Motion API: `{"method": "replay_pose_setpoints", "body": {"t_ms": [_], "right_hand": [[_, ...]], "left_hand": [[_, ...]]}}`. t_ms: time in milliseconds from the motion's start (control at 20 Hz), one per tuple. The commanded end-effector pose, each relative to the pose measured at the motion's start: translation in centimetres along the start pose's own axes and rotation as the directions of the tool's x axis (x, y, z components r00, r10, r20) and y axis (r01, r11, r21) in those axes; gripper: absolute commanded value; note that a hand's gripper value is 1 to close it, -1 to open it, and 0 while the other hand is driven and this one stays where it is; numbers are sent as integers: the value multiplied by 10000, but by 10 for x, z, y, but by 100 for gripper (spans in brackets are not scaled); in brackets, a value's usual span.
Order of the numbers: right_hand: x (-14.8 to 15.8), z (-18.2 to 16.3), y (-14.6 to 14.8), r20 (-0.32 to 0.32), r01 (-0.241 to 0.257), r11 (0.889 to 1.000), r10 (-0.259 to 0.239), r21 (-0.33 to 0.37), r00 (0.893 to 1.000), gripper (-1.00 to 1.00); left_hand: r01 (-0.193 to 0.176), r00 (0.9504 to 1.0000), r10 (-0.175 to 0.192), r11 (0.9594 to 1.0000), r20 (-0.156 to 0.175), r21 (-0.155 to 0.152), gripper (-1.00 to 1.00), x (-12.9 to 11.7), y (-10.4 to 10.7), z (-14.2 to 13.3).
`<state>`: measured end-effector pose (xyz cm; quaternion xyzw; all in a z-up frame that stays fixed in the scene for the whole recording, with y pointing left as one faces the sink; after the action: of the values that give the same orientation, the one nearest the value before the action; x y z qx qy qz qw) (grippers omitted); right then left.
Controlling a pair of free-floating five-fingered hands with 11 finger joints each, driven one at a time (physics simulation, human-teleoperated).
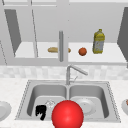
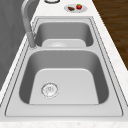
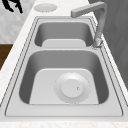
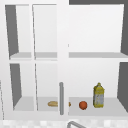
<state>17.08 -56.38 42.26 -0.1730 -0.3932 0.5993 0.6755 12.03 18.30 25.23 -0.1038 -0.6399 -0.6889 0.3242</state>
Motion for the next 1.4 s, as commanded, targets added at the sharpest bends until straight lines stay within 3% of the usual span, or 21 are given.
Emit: {"method": "replay_pose_setpoints", "body": {"t_ms": [0, 500, 950, 1350], "right_hand": [[-13, -31, -3, 219, -257, 9993, 251, 286, 9994, -100], [-42, -137, -3, -9, -261, 9982, 262, 532, 9997, -100], [-94, -229, -7, 125, 3, 9988, -9, 481, 9999, -100], [-149, -256, -29, 324, 294, 9985, -309, 458, 9990, -100]], "left_hand": [[0, 10000, 0, 10000, 0, 0, 0, 0, 0, 0], [0, 10000, 0, 10000, 0, 0, 0, 0, 0, 0], [0, 10000, 0, 10000, 0, 0, 0, 0, 0, 0], [0, 10000, 0, 10000, 0, 0, 0, 0, 0, 0]]}}
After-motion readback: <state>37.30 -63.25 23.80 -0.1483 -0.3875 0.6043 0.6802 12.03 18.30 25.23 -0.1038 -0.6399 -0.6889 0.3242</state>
